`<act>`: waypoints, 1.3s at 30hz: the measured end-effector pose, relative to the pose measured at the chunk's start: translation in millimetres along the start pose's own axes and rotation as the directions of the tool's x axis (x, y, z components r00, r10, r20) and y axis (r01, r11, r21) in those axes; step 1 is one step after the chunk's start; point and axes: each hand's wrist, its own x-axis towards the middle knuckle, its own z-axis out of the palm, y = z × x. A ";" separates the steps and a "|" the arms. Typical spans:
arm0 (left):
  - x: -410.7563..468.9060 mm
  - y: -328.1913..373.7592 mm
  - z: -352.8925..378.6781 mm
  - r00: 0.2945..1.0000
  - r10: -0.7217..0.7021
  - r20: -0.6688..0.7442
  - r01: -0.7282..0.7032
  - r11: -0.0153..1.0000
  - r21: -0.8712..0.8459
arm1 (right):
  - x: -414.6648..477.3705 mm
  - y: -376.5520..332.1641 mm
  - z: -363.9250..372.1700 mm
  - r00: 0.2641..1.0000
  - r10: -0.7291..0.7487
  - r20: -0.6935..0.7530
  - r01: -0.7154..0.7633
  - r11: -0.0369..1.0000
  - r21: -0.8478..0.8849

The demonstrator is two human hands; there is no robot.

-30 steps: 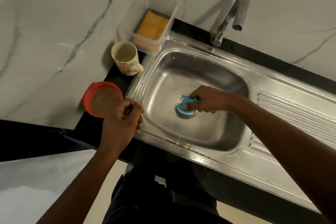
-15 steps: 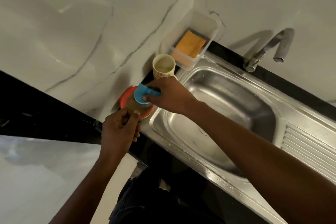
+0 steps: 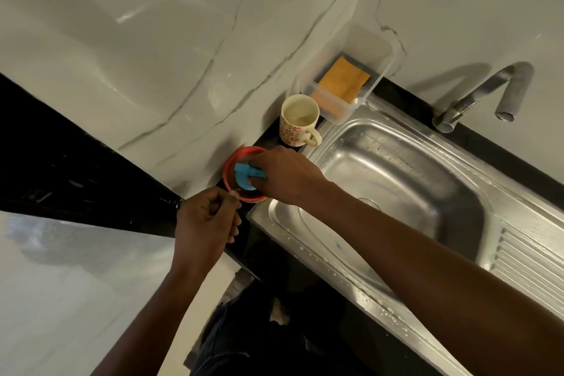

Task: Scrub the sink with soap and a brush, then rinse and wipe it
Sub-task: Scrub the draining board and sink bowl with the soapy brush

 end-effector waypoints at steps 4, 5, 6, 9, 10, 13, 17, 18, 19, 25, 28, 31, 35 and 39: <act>0.1 4.6 7.8 1.000 0.007 0.029 -0.007 1.000 0.006 | -11.4 5.3 -14.1 0.995 0.027 -0.091 -0.017 0.994 0.108; -0.1 5.8 11.1 0.999 0.013 0.038 -0.014 1.000 0.008 | -16.5 8.1 -20.6 0.993 0.060 -0.105 -0.041 0.983 0.177; -0.2 7.2 13.9 0.999 0.022 0.046 -0.023 1.000 0.010 | -22.1 11.3 -27.9 0.990 0.099 -0.105 -0.071 0.967 0.244; -1.2 10.4 27.8 0.995 0.051 0.090 -0.054 0.998 0.030 | -46.5 29.9 -49.8 0.978 0.199 -0.067 -0.163 0.920 0.356; -1.7 11.0 33.9 0.993 0.059 0.106 -0.063 0.997 0.034 | -57.2 38.2 -56.5 0.971 0.238 -0.026 -0.205 0.883 0.421; -3.9 13.0 54.0 0.988 0.075 0.134 -0.080 0.996 0.033 | -94.5 67.2 -71.5 0.920 0.370 0.131 -0.367 0.689 0.625; -11.2 14.0 87.9 0.974 0.064 0.216 -0.061 0.998 -0.019 | -155.7 112.8 -81.9 0.837 0.488 0.247 -0.520 0.570 0.636; -13.5 13.6 97.6 0.967 0.066 0.246 -0.061 0.998 -0.025 | -171.6 125.8 -82.8 0.813 0.516 0.270 -0.560 0.564 0.607; -16.3 12.9 107.8 0.959 0.069 0.274 -0.064 0.998 -0.026 | -187.0 138.9 -83.3 0.786 0.545 0.293 -0.601 0.558 0.573; -29.4 1.0 167.5 0.926 0.053 0.373 -0.060 0.998 0.008 | -249.7 225.2 -63.4 0.730 0.565 0.384 -0.655 0.739 0.159; -34.5 -8.0 191.9 0.912 0.042 0.408 -0.056 0.998 0.021 | -254.5 251.6 -50.3 0.735 0.532 0.421 -0.503 0.844 -0.189; -39.2 -15.8 210.3 0.901 0.045 0.431 -0.069 0.997 0.041 | -250.9 266.1 -43.5 0.715 0.548 0.434 -0.389 0.828 -0.404; -43.2 -22.1 228.9 0.893 0.034 0.449 -0.074 0.995 0.073 | -241.3 277.2 -34.1 0.712 0.530 0.460 -0.193 0.779 -0.597; -43.5 -21.3 237.7 0.889 0.018 0.457 -0.070 0.993 0.096 | -230.6 278.7 -27.6 0.725 0.552 0.412 -0.067 0.652 -0.756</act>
